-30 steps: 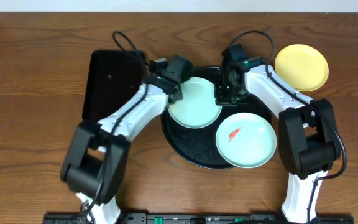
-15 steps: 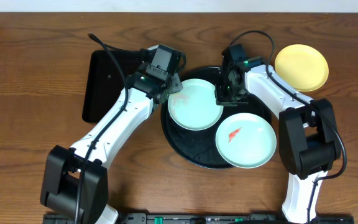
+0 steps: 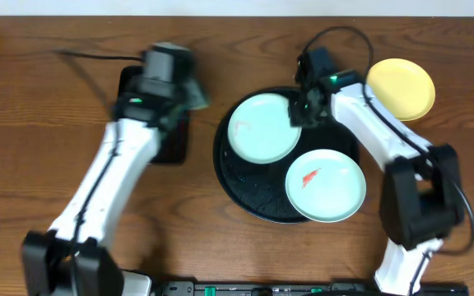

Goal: Clean dirty plates on tray and stack at the side
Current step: 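Withdraw the left gripper with sponge to the black rectangular tray, then lift the green plate with the right gripper toward the yellow plate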

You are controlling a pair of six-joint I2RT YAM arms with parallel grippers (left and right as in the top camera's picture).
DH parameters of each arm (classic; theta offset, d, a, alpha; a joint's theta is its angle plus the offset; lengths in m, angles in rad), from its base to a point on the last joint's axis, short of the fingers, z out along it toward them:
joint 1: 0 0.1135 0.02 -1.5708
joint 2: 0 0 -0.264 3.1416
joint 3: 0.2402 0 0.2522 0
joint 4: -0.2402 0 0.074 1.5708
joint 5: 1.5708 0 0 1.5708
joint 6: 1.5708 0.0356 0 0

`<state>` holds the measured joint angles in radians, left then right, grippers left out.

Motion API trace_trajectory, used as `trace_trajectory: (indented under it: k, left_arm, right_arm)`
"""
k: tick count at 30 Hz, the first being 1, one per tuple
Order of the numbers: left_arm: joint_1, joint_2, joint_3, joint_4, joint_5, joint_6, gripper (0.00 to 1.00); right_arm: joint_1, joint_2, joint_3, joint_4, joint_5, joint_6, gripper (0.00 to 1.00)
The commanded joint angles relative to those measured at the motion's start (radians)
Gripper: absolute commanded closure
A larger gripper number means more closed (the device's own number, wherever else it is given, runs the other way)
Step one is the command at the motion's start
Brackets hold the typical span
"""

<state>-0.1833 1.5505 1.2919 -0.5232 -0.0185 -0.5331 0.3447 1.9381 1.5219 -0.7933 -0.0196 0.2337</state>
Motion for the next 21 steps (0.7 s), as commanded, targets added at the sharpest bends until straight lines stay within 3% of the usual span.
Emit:
trace_trajectory:
  k: [1, 12, 19, 21]
  left_arm:
    - [0.084, -0.012, -0.006, -0.045, -0.031, 0.016, 0.93]
    - [0.209, -0.008, -0.018, -0.128, -0.031, 0.016, 0.92]
    - [0.211, -0.008, -0.018, -0.131, -0.031, 0.016, 0.92]
    - [0.211, -0.008, -0.018, -0.131, -0.031, 0.016, 0.92]
  right_arm:
    - [0.035, -0.135, 0.041, 0.024, 0.205, -0.133, 0.99]
    - [0.224, -0.266, 0.041, 0.203, 0.682, -0.501, 0.99]
    - [0.301, -0.266, 0.041, 0.206, 0.730, -0.518, 0.99]
    - [0.302, -0.265, 0.041, 0.193, 0.730, -0.455, 0.93]
